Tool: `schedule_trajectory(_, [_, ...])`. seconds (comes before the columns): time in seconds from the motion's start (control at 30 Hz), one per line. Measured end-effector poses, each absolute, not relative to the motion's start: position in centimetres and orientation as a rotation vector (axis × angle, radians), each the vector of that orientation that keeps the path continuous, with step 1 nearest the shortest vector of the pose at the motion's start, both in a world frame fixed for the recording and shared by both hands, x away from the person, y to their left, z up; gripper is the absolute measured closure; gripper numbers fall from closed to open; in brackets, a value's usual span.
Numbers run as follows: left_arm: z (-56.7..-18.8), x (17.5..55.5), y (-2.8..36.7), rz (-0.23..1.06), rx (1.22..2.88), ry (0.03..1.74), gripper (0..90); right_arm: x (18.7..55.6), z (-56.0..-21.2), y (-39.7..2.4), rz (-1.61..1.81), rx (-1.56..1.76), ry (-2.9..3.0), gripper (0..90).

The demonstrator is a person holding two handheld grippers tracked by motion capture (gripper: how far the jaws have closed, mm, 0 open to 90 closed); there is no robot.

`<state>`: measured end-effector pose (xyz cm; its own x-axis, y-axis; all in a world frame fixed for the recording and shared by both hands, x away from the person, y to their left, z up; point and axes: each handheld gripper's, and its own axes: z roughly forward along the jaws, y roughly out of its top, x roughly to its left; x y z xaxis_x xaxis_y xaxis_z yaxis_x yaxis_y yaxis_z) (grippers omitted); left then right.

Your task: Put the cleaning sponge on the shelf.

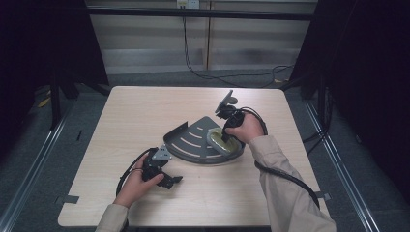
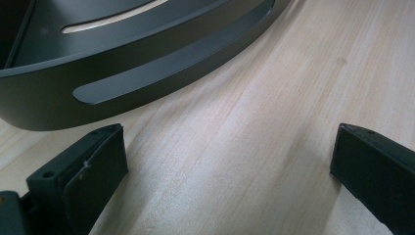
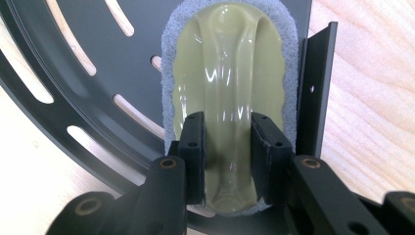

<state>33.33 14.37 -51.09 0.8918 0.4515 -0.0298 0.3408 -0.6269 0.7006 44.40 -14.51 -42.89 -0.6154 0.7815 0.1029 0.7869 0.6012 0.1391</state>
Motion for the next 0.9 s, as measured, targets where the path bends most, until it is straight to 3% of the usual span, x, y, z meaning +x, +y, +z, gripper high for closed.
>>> schedule_trajectory(0.13, [-51.1, 33.3, 14.4, 0.191, 2.307, 0.566, 0.0, 44.3, -42.8, -14.6, -0.265, -1.367, -2.786, 64.3])
schedule_trajectory(0.33, [-51.1, 33.3, 14.4, 0.193, 2.307, 0.566, 0.0, 44.3, -42.4, -14.7, -0.287, -1.384, -2.785, 50.3])
schedule_trajectory(0.43, [-51.1, 33.3, 14.4, 0.191, 2.304, 0.565, 0.0, 44.2, -42.1, -14.9, -0.303, -1.409, -2.796, 38.6])
schedule_trajectory(0.77, [-51.1, 33.3, 14.4, 0.190, 2.307, 0.565, 0.0, 43.8, -41.7, -15.2, -0.328, -1.388, -2.813, 24.7])
schedule_trajectory(0.9, [-51.1, 33.3, 14.4, 0.188, 2.303, 0.564, 0.0, 43.5, -41.4, -15.3, -0.340, -1.382, -2.819, 23.6])
